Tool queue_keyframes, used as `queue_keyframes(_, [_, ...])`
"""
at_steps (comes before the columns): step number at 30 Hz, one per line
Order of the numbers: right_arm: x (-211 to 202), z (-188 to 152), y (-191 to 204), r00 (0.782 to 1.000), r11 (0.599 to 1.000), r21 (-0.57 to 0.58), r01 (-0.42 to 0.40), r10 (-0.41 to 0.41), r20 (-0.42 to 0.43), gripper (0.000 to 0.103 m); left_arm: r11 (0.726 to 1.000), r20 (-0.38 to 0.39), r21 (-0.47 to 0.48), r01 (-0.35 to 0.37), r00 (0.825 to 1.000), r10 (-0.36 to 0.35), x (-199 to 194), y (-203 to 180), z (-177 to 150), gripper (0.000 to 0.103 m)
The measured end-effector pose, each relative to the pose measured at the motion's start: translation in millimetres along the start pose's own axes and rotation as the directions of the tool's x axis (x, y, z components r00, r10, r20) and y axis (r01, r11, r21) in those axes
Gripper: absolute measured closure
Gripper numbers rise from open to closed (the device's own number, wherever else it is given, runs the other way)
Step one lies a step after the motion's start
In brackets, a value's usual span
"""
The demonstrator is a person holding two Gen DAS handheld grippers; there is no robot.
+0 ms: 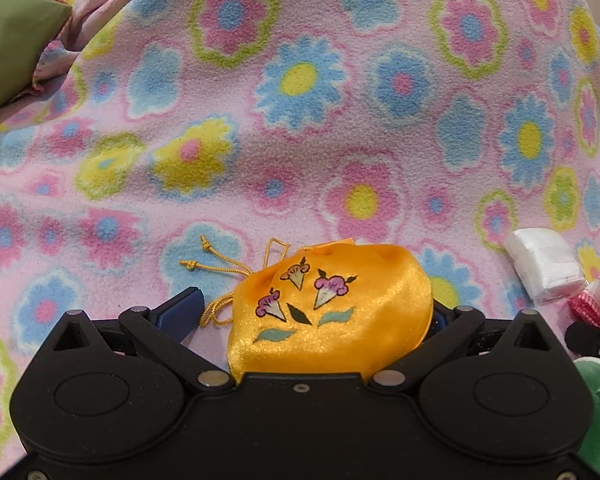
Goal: Organize soft objects
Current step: 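Close the left tool on the yellow pouch while the right tool grips the folded cloth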
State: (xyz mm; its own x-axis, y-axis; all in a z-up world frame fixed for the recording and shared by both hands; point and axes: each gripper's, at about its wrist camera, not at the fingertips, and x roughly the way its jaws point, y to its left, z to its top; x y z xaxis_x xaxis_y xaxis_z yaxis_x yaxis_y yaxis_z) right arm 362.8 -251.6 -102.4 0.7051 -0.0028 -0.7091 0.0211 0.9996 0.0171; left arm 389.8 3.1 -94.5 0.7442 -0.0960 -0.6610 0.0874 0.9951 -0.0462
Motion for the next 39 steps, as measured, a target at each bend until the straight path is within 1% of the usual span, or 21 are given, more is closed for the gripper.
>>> queue_keyframes(22, [-0.4, 0.4, -0.1, 1.000, 1.000, 0.006, -0.001, 0.001, 0.005, 0.000, 1.000, 0.017, -0.012, 0.011, 1.000, -0.011, 1.4, 3.5, -0.9, 0.003])
queue_keyframes(23, [-0.5, 0.4, -0.3, 1.000, 1.000, 0.006, -0.001, 0.001, 0.006, 0.000, 1.000, 0.024, -0.015, 0.011, 1.000, -0.011, 0.3, 4.4, -1.4, 0.005])
queue_keyframes(24, [-0.7, 0.4, -0.5, 1.000, 1.000, 0.008, -0.002, 0.002, 0.008, 0.000, 1.000, 0.039, -0.018, 0.010, 0.999, -0.009, -0.8, 4.9, -2.1, 0.011])
queue_keyframes(25, [-1.6, -0.4, -1.3, 1.000, 1.000, 0.012, -0.002, 0.002, 0.011, 0.000, 1.000, 0.060, -0.016, 0.011, 0.998, -0.010, -1.9, 4.7, -2.9, 0.013])
queue_keyframes(27, [-3.6, -1.5, -2.4, 1.000, 1.000, 0.020, 0.004, -0.004, 0.024, 0.009, 1.000, 0.086, -0.011, 0.003, 0.996, -0.002, -4.9, 3.6, -4.9, 0.023])
queue_keyframes(28, [-5.5, -2.8, -3.4, 0.999, 1.000, 0.024, 0.004, -0.005, 0.034, 0.012, 1.000, 0.101, -0.007, 0.001, 0.995, -0.001, -6.4, 3.1, -5.9, 0.026])
queue_keyframes(29, [-6.5, -3.4, -4.1, 0.999, 1.000, 0.028, 0.004, -0.005, 0.040, 0.018, 1.000, 0.112, -0.003, 0.003, 0.994, -0.003, -7.3, 2.7, -6.6, 0.031])
queue_keyframes(30, [-7.0, -3.7, -4.4, 0.999, 0.999, 0.031, 0.008, -0.009, 0.045, 0.022, 1.000, 0.118, -0.001, 0.003, 0.993, -0.003, -8.4, 2.6, -7.6, 0.034])
queue_keyframes(32, [-7.5, -4.1, -4.6, 0.999, 0.999, 0.034, 0.013, -0.015, 0.050, 0.026, 1.000, 0.129, 0.006, 0.007, 0.992, -0.007, -9.0, 1.4, -7.9, 0.038])
queue_keyframes(35, [-7.9, -4.7, -5.6, 0.998, 0.999, 0.040, 0.011, -0.013, 0.057, 0.031, 1.000, 0.132, 0.006, 0.014, 0.991, -0.015, -7.7, 1.5, -8.0, 0.039])
queue_keyframes(39, [-8.0, -5.3, -6.5, 0.998, 0.999, 0.048, 0.010, -0.012, 0.060, 0.032, 1.000, 0.140, 0.005, 0.017, 0.990, -0.018, -9.0, 2.6, -9.7, 0.040])
